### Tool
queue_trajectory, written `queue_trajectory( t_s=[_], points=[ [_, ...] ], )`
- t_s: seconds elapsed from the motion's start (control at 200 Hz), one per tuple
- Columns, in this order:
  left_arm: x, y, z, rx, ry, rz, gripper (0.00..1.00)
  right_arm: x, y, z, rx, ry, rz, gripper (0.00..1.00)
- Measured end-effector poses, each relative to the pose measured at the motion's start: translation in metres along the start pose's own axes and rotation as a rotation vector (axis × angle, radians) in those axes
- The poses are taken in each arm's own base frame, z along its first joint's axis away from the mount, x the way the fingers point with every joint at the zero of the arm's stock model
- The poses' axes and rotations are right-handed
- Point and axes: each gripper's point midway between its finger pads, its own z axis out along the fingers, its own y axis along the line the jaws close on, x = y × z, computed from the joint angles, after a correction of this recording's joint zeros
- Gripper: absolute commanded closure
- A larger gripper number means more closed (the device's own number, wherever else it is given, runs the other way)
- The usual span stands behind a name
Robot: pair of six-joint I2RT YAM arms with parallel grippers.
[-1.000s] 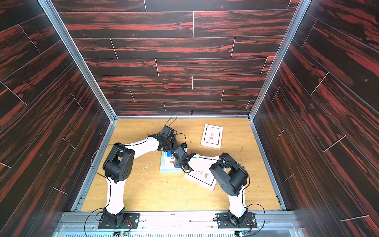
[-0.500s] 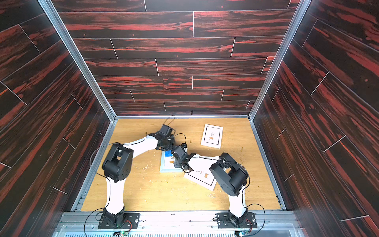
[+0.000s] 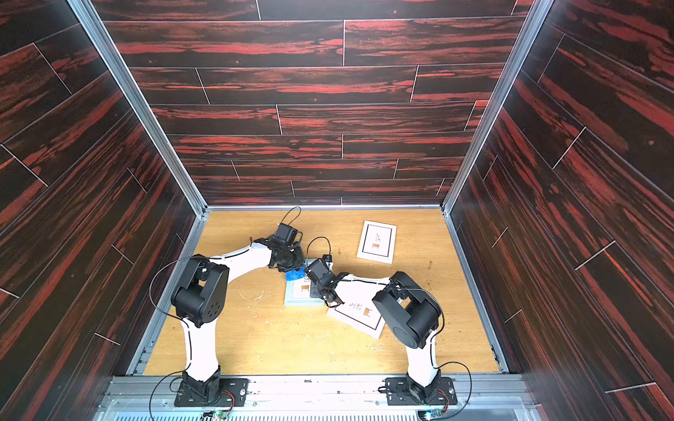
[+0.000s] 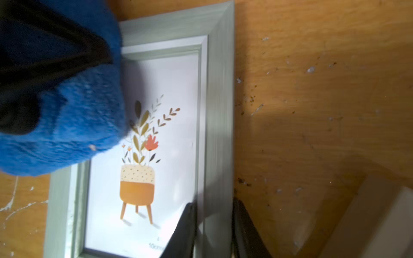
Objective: Wipe the picture frame with a cloth
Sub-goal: Wipe the dirt from the picture frame.
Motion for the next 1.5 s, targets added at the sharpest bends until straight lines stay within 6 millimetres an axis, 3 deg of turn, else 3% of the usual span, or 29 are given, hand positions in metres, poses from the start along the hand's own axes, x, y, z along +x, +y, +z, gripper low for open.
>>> queue_trajectory(
  t_s=[0.125, 0.205, 0.281, 0.396, 0.511, 0.571, 0.742, 0.792, 1.017, 1.293, 1.368, 1.503],
  points=[
    [0.01, -0.033, 0.011, 0.038, 0.011, 0.046, 1.0, 0.0, 0.0, 0.0, 0.002, 0.0, 0.0, 1.0],
    [0.016, -0.036, 0.013, 0.043, 0.014, 0.061, 1.0, 0.002, -0.001, 0.0, 0.005, 0.003, -0.001, 1.0],
    [0.015, -0.023, 0.011, 0.039, 0.01, 0.048, 1.0, 0.002, -0.001, 0.0, 0.005, 0.002, 0.0, 1.0],
    [0.001, 0.013, -0.003, 0.003, -0.005, -0.011, 1.0, 0.002, -0.001, 0.0, 0.005, 0.0, 0.0, 1.0],
    [-0.005, 0.02, -0.007, -0.002, -0.011, -0.038, 1.0, 0.001, 0.001, 0.0, -0.001, -0.005, 0.001, 1.0],
    [-0.003, 0.012, -0.004, -0.004, -0.005, -0.026, 1.0, 0.001, 0.001, 0.0, -0.001, -0.005, 0.0, 1.0],
    [0.013, -0.043, 0.015, 0.069, 0.019, 0.043, 1.0, 0.001, -0.001, 0.0, 0.006, -0.005, 0.012, 1.0],
    [0.014, -0.045, 0.016, 0.071, 0.019, 0.047, 1.0, 0.002, -0.004, -0.001, 0.016, -0.002, 0.014, 1.0],
    [0.002, -0.014, 0.006, 0.057, 0.009, -0.006, 1.0, 0.002, -0.004, -0.002, 0.017, -0.006, 0.009, 1.0],
    [0.006, -0.016, 0.005, 0.021, 0.004, 0.015, 1.0, 0.003, -0.004, -0.002, 0.019, -0.004, 0.007, 1.0],
    [0.012, -0.01, 0.003, -0.004, 0.0, 0.036, 1.0, 0.003, -0.004, -0.002, 0.02, -0.004, 0.007, 1.0],
    [0.044, 0.018, -0.016, -0.048, 0.029, 0.046, 1.0, 0.005, -0.002, -0.002, 0.014, 0.002, -0.002, 1.0]
  ],
)
